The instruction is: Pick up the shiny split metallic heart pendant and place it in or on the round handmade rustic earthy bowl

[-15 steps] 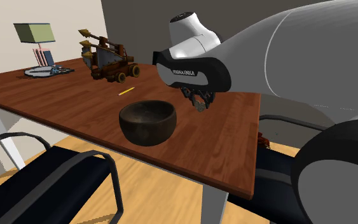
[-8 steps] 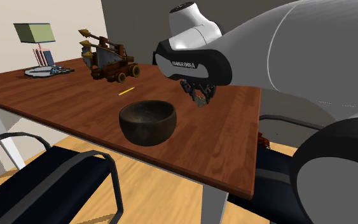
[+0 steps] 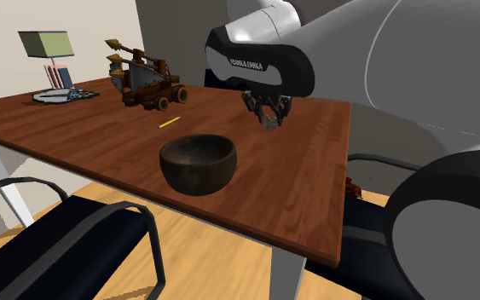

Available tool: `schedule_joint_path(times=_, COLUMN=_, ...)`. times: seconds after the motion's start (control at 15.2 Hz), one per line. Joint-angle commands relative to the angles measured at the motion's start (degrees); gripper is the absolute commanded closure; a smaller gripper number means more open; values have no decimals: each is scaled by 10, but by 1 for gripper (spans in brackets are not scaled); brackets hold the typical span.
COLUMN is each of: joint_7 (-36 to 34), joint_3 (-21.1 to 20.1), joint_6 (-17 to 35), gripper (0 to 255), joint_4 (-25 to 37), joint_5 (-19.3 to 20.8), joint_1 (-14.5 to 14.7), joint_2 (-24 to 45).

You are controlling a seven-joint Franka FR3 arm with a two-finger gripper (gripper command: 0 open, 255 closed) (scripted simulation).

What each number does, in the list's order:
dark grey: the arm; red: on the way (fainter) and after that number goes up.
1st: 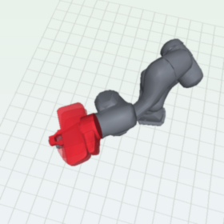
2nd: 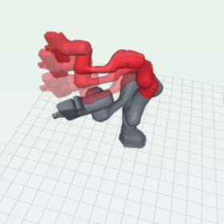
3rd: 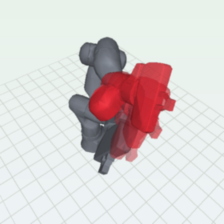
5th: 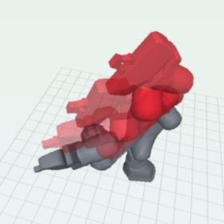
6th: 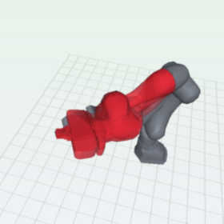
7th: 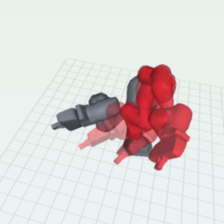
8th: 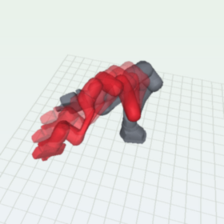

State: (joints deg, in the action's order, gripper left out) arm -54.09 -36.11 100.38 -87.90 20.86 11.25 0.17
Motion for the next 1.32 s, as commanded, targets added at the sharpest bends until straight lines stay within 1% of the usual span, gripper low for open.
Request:
schedule_joint_path(times=0.0, joint_7=2, joint_3=-2, joint_6=-17, gripper=255, joint_4=21, joint_5=3, joint_1=2, joint_2=6)
schedule_joint_path(times=0.4, joint_7=8, joint_3=-9, joint_6=-72, gripper=255, joint_4=95, joint_5=20, joint_1=12, joint_2=32)
schedule_joint_path(times=0.73, joint_7=12, joint_3=-17, joint_6=-124, gripper=255, joint_4=169, joint_5=43, joint_1=27, joint_2=62)
schedule_joint_path(times=0.92, joint_7=15, joint_3=-22, joint_6=-158, gripper=255, joint_4=220, joint_5=62, joint_1=42, joint_2=85)
schedule_joint_path(times=1.19, joint_7=20, joint_3=-26, joint_6=-211, gripper=255, joint_4=303, joint_5=96, joint_1=72, joint_2=124)
schedule_joint_path(times=1.25, joint_7=21, joint_3=-26, joint_6=-217, gripper=255, joint_4=313, joint_5=101, joint_1=76, joint_2=129)
